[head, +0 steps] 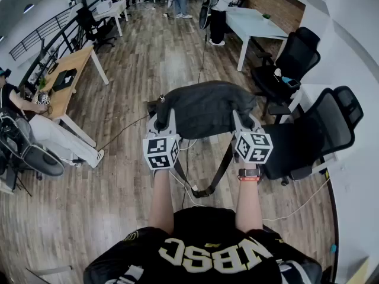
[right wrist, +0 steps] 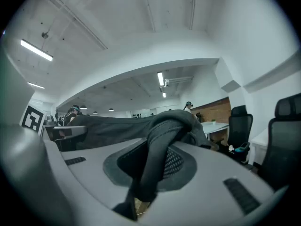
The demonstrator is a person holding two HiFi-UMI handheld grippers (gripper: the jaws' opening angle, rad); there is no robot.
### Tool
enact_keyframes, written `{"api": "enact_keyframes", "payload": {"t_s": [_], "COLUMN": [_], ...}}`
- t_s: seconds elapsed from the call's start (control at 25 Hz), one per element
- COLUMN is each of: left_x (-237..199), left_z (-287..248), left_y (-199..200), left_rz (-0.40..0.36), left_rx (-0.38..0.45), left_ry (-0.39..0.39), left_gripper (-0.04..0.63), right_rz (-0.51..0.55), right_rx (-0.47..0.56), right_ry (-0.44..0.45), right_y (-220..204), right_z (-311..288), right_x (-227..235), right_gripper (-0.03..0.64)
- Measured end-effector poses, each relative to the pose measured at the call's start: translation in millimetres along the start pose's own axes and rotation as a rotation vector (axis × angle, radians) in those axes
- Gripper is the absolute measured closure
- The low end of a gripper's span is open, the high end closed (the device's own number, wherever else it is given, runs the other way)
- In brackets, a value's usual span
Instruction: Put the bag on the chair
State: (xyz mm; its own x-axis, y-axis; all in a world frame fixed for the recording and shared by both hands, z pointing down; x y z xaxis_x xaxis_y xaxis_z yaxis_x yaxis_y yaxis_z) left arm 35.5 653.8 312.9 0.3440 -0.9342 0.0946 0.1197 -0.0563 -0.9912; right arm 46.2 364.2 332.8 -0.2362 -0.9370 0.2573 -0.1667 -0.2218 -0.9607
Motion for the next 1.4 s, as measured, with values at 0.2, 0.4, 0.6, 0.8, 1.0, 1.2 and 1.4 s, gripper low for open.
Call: {"api": "enact_keyframes", "payload": {"t_s": [0.2,0.4,0.6,0.8,1.0,1.2,1.4], "left_x": [-7.2,-10.3,0.4,22.4,59.0,107.9,163.9], "left_z": [-0.9,-16.1,-53.2,-118.9,-192.1,-248.1,-296.4], "left_y": [-10.5,-18.0,-24.3,-35.1,-33.7,-26.7,-32.1], "left_rz": [0.018,0.029,0.03,0.026,0.02,0.019,0.023], "left_rx": [-0.016,-0.038,-0.049,-0.077,-0.087,-0.088,-0.104], "left_ry": [-0.013,-0.022,-0.033,-0.057,-0.093,-0.167,-0.271], "left_gripper": [0.558,0.558,0.558,0.558,0.558,0.558,0.558], "right_rz": [-0.015,-0.044,-0.093,-0.147,-0.193,-0.234,-0.259], "right_rx": [-0.015,-0.035,-0.044,-0.054,-0.044,-0.015,0.016], "right_ry": [-0.007,-0.001,0.0,-0.007,-0.039,-0.098,-0.195], "right_y": [-11.1,-17.7,-17.6,-10.3,11.1,31.0,36.1], "right_z": [-4.9,-17.1,-39.5,-77.7,-107.2,-106.6,-85.7], "right_x": [-4.6,3.0,33.7,87.9,150.9,214.0,270.0], "right_gripper": [0.548,0.548,0.548,0.548,0.548,0.548,0.548]}}
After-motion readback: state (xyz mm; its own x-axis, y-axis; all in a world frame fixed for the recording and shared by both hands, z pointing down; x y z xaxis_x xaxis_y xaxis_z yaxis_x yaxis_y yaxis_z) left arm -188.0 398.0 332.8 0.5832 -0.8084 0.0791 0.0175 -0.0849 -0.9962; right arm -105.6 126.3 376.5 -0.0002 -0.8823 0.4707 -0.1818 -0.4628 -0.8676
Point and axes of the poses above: the fingertips, and each gripper's own axes: z backward along the fingers, x to its right, y out of its top, the point moved 8 cm from there along z, backward along the fingers, and after that the axes turned 10 degrees about -z, right-handed, at the moved point
